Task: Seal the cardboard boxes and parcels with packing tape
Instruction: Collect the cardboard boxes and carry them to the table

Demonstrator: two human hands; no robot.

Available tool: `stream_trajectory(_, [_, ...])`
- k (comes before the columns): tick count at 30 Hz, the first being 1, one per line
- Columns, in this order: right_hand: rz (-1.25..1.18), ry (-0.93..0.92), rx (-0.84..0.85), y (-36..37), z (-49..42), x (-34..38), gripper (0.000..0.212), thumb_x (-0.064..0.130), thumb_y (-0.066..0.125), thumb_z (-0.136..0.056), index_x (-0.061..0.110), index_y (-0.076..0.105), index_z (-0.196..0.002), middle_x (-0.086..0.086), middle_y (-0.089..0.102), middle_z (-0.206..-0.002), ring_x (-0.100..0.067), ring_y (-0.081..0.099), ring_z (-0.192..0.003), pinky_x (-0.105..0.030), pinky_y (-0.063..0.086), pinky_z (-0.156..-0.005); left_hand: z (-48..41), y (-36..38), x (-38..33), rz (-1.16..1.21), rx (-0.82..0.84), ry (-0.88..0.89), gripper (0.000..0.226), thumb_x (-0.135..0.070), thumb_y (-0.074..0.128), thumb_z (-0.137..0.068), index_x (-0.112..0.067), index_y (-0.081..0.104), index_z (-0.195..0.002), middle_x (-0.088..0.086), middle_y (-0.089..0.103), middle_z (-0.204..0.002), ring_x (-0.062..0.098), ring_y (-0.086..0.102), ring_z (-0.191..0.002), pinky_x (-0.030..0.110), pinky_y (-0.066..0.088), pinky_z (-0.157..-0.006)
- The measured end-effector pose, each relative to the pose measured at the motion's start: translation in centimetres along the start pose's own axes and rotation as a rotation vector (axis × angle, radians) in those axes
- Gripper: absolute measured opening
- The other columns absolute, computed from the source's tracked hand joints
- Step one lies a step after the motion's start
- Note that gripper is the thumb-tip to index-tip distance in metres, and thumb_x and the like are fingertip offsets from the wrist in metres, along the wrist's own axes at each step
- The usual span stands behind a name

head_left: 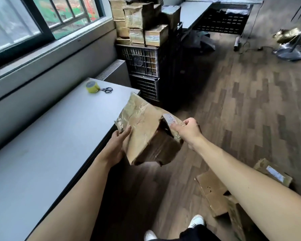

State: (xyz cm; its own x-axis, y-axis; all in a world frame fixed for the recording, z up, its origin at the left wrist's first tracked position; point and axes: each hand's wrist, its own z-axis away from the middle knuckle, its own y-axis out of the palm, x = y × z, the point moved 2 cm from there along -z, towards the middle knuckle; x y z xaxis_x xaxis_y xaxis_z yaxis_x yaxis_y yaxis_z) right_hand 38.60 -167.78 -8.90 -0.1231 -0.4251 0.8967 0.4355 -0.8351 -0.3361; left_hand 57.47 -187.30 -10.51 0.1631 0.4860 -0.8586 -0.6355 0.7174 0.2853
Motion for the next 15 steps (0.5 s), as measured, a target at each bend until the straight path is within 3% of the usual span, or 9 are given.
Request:
stream_trajectory(3, [-0.068,0.098,0.0,1.7,0.5,0.6,0.055,0.046,0.081,-0.07,0.013,0.05,-0.102,-0.005,0.061,-0.098,-0.02,0.059,-0.084,-0.03,0.047,-0.064,1.9,0.3,-1.6,-0.053,0.087,0.055,0.068,-0.044,0.072,-0.087,0.0,0.052,-0.133,0.017,0.064,-0.124,0.025,0.065,-0.105,0.036,0.055,-0.087])
stream_trajectory(7, [-0.054,0.049,0.084,3.2,1.4,1.3,0.041,0.05,0.066,-0.088,0.019,0.055,-0.112,0.002,0.062,-0.104,-0.014,0.059,-0.09,-0.03,0.051,-0.071,3.3,-0.5,-3.3,-0.02,0.17,0.046,0.059,-0.04,0.062,-0.093,0.004,0.056,-0.132,0.026,0.059,-0.129,0.034,0.057,-0.114,0.047,0.038,-0.108])
stream_trajectory(11, [-0.063,-0.042,0.263,5.3,2.2,3.3,0.068,0.084,0.056,-0.074,0.027,0.064,-0.111,0.006,0.066,-0.114,-0.012,0.061,-0.108,-0.035,0.051,-0.096,3.5,-1.7,-4.6,0.049,0.082,0.069,0.042,-0.035,0.057,-0.095,-0.009,0.068,-0.125,0.008,0.065,-0.129,0.022,0.06,-0.117,0.047,0.037,-0.114])
stream_trajectory(13, [-0.076,-0.102,0.291,6.1,2.1,4.1,0.064,0.076,0.064,-0.076,0.026,0.063,-0.115,0.005,0.066,-0.115,-0.009,0.062,-0.105,-0.031,0.053,-0.088,3.5,-2.3,-5.0,0.092,-0.012,0.072,0.037,-0.031,0.057,-0.095,-0.01,0.068,-0.123,0.008,0.065,-0.13,0.021,0.063,-0.116,0.046,0.044,-0.109])
stream_trajectory(15, [-0.086,-0.164,0.26,6.3,1.6,4.7,0.042,0.057,0.073,-0.081,0.026,0.068,-0.108,0.004,0.071,-0.104,-0.011,0.068,-0.094,-0.039,0.06,-0.083,3.3,-3.0,-5.1,0.145,-0.095,0.078,0.039,-0.028,0.057,-0.096,-0.008,0.06,-0.129,0.01,0.065,-0.125,0.023,0.066,-0.107,0.041,0.055,-0.095])
